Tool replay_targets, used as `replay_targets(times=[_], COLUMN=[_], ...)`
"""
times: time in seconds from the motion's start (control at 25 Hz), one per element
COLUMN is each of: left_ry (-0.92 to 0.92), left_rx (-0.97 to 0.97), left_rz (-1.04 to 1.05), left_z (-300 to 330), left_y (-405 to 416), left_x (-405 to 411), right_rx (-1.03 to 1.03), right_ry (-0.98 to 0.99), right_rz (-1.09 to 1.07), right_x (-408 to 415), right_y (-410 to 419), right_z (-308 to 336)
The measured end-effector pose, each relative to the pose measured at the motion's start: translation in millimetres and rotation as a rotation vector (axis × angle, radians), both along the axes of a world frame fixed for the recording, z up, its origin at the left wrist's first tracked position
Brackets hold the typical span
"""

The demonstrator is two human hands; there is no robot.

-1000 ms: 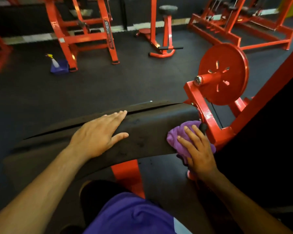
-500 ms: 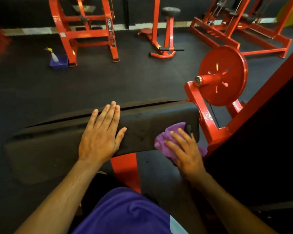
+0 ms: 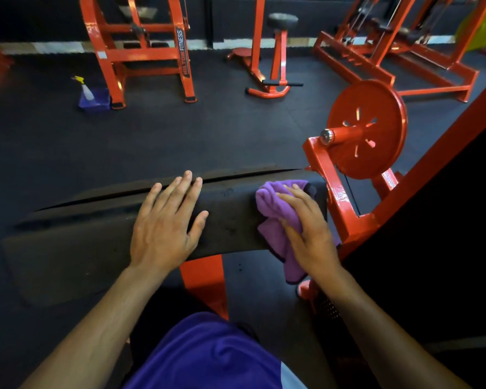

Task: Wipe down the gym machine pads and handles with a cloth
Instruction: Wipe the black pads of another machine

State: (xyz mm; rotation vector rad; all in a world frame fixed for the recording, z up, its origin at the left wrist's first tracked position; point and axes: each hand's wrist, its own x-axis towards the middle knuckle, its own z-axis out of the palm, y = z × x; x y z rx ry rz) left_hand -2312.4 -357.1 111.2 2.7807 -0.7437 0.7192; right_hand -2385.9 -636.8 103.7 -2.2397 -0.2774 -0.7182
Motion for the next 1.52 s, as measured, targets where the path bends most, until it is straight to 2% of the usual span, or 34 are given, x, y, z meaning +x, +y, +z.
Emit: replay_targets(times=[0.04, 0.12, 0.2, 0.32, 0.4, 0.48, 0.6, 0.8, 0.92, 1.0, 1.08, 1.12, 1.36, 1.44, 1.52], left_ry=[0.06, 0.27, 0.485, 0.727, 0.783, 0.722, 0.595, 0.505, 0.583, 0.666, 0.662, 0.65, 0.724, 0.722, 0.734], left_rx=[-0.109, -0.324, -0.408, -0.645, -0.759, -0.659, -0.527, -0.494, -0.453, -0.277, -0.103, -0.075, -0.166, -0.132, -0.114], left_rz=[-0.055, -0.291, -0.511, -0.632, -0.652, -0.629, -0.57, -0.49, -0.431, -0.402, -0.41, -0.407, -0.208, -0.18, -0.169], left_z=[6.6, 26.6, 53.8, 89.6, 107.9, 123.2, 144.3, 169.7, 173.7, 173.0, 165.5, 160.2, 145.6, 144.7, 142.9], left_y=[-5.9, -26.9, -58.5, -91.8, -95.0, -90.0, -79.0, -44.7, -11.0, 8.6, 23.2, 29.1, 47.2, 46.9, 47.1], left_x=[-2.3, -10.8, -18.5, -13.3, 0.3, 10.3, 18.0, 32.9, 43.6, 43.8, 45.4, 47.0, 57.0, 59.5, 61.4], right_rx=[0.096, 0.253, 0.38, 0.6, 0.729, 0.755, 0.673, 0.165, 0.142, 0.122, 0.079, 0.068, 0.081, -0.027, -0.261], right_ry=[0.045, 0.147, 0.255, 0.29, 0.313, 0.37, 0.469, 0.533, 0.441, 0.398, 0.417, 0.44, 0.659, 0.676, 0.583], right_rz=[0.066, 0.119, 0.188, 0.299, 0.343, 0.401, 0.489, 0.359, 0.331, 0.335, 0.316, 0.303, 0.328, 0.26, 0.137], right_x=[-4.1, -11.8, -12.3, -7.5, -4.9, -1.0, 8.8, 31.2, 40.9, 44.9, 49.2, 51.2, 49.6, 41.8, 35.4], right_y=[-6.6, -12.8, -11.7, -2.4, -3.4, -7.7, -6.2, 6.0, 4.0, 5.4, 12.6, 16.7, 34.2, 35.6, 35.2], right_z=[13.0, 42.1, 64.1, 90.8, 107.6, 118.8, 126.9, 129.5, 121.7, 117.8, 113.7, 112.8, 115.5, 106.4, 92.1])
